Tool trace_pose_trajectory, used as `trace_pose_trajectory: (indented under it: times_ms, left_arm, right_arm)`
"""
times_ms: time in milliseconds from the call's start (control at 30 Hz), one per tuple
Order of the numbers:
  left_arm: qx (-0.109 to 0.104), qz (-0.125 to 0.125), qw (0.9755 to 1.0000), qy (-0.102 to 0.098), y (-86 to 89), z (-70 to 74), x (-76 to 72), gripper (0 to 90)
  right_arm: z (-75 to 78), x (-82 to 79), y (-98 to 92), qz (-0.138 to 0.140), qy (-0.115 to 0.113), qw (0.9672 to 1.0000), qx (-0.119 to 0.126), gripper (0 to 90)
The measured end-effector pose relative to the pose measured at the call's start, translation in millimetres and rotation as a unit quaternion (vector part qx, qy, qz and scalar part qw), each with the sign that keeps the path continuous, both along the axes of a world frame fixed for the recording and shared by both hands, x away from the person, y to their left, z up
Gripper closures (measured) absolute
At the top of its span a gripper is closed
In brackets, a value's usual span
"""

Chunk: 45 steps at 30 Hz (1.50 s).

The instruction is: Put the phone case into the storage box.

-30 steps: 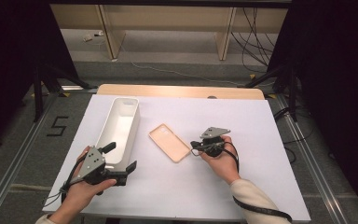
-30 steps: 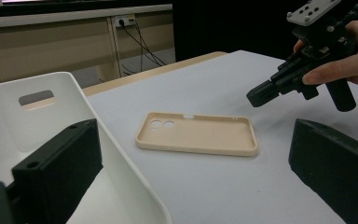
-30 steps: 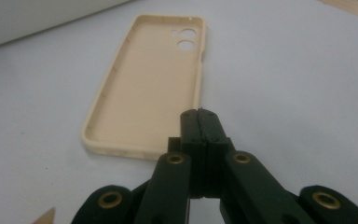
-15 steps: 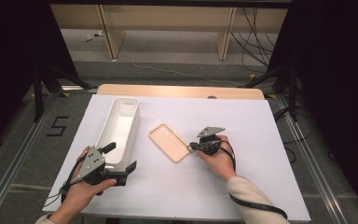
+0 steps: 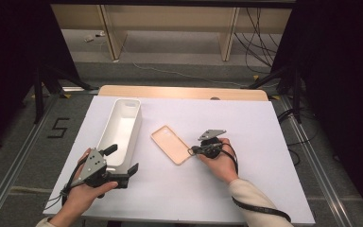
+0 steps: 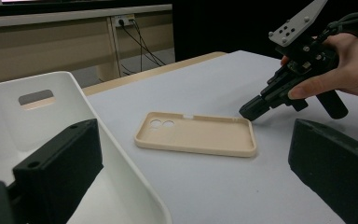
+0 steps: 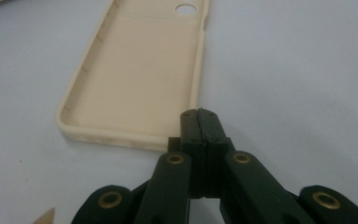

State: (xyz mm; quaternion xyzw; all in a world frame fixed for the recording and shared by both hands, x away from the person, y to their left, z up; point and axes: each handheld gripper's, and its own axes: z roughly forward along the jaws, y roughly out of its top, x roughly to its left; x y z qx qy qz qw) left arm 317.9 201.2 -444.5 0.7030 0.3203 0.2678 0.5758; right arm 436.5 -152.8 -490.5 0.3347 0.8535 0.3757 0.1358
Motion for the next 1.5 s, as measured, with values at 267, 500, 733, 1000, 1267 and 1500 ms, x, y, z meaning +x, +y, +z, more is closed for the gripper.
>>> trace_pose_trajectory:
  times_ms: [267,500,733,1000,1267,1500]
  left_arm:
    - [0.002,0.001,1.0,0.002,0.3,0.3,-0.4,2.4]
    - [0.001,0.001,1.0,0.002,0.3,0.3,-0.5,2.5]
    - [0.002,0.001,1.0,0.002,0.4,0.3,-0.5,2.5]
    - [0.002,0.001,1.0,0.002,0.3,0.3,-0.6,2.6]
    - [0.002,0.001,1.0,0.002,0.2,0.2,-0.6,2.6]
    - [0.002,0.0,1.0,0.002,0.2,0.2,-0.7,2.6]
  right_arm:
    - [0.2,-3.0,5.3,0.011,0.001,0.9999,-0.002,90.0]
    - [1.6,-7.4,12.3,0.031,0.008,0.9995,-0.009,90.0]
    - [1.6,-12.2,20.4,0.039,0.013,0.9991,-0.008,90.0]
    - [1.6,-14.0,24.6,0.046,0.012,0.9989,-0.007,90.0]
    - [-1.3,-14.4,29.6,0.053,-0.007,0.9985,-0.005,90.0]
    - [0.4,-16.4,30.6,0.052,0.012,0.9985,-0.006,90.0]
